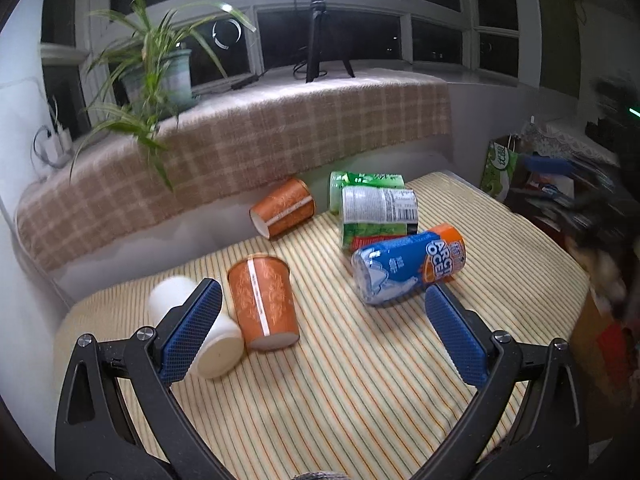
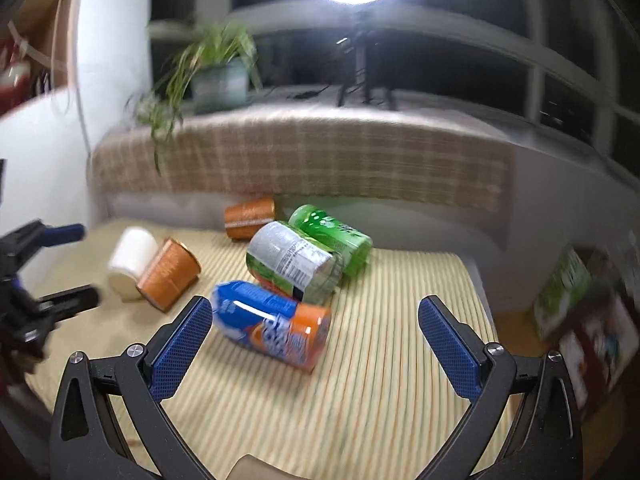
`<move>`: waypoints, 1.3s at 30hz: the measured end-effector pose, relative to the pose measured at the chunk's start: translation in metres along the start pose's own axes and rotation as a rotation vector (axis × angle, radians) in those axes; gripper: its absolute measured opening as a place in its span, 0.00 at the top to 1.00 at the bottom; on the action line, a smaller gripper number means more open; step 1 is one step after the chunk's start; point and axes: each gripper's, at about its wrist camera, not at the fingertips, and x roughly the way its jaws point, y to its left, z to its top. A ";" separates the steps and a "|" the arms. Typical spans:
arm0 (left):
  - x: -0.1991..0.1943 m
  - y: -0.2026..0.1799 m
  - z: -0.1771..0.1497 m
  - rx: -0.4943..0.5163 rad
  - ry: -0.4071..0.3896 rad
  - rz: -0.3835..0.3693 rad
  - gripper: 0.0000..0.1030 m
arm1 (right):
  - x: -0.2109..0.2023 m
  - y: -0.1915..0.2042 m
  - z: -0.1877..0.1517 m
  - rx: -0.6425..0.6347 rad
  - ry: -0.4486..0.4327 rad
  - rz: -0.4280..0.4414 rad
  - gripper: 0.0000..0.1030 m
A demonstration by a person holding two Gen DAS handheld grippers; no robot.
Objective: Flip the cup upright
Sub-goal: 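Reach the right tool to the green-and-white drink cup and close on it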
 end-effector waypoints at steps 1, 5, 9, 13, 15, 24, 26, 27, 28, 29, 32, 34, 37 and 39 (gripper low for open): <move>-0.002 0.003 -0.003 -0.014 0.007 -0.001 0.00 | 0.014 0.000 0.010 -0.041 0.039 0.023 0.00; -0.012 0.019 -0.020 -0.076 0.036 0.011 0.00 | 0.059 0.007 0.035 -0.163 0.157 0.096 0.01; -0.042 0.038 -0.044 -0.154 0.024 0.051 0.00 | 0.092 0.023 0.049 -0.306 0.224 0.130 0.01; -0.074 0.062 -0.071 -0.262 0.024 0.107 0.00 | 0.132 0.035 0.061 -0.388 0.334 0.155 0.01; -0.084 0.076 -0.085 -0.324 0.037 0.133 0.00 | 0.145 0.038 0.064 -0.408 0.366 0.164 0.01; -0.099 0.116 -0.117 -0.470 0.062 0.201 0.00 | 0.196 0.050 0.058 -0.492 0.512 0.161 0.01; -0.097 0.117 -0.117 -0.465 0.060 0.202 0.00 | 0.204 0.054 0.056 -0.519 0.531 0.152 0.01; -0.097 0.117 -0.117 -0.463 0.059 0.201 0.00 | 0.206 0.054 0.055 -0.525 0.535 0.145 0.01; -0.096 0.118 -0.115 -0.463 0.060 0.198 0.00 | 0.209 0.054 0.055 -0.529 0.539 0.138 0.01; -0.095 0.119 -0.115 -0.465 0.060 0.194 0.00 | 0.213 0.054 0.055 -0.526 0.545 0.134 0.01; -0.091 0.120 -0.115 -0.469 0.064 0.191 0.00 | 0.223 0.056 0.054 -0.530 0.557 0.137 0.02; -0.089 0.120 -0.115 -0.473 0.065 0.190 0.00 | 0.229 0.058 0.053 -0.547 0.565 0.138 0.08; -0.088 0.121 -0.114 -0.471 0.065 0.193 0.00 | 0.235 0.061 0.052 -0.554 0.568 0.147 0.14; -0.087 0.121 -0.113 -0.472 0.066 0.190 0.00 | 0.236 0.063 0.053 -0.559 0.559 0.148 0.14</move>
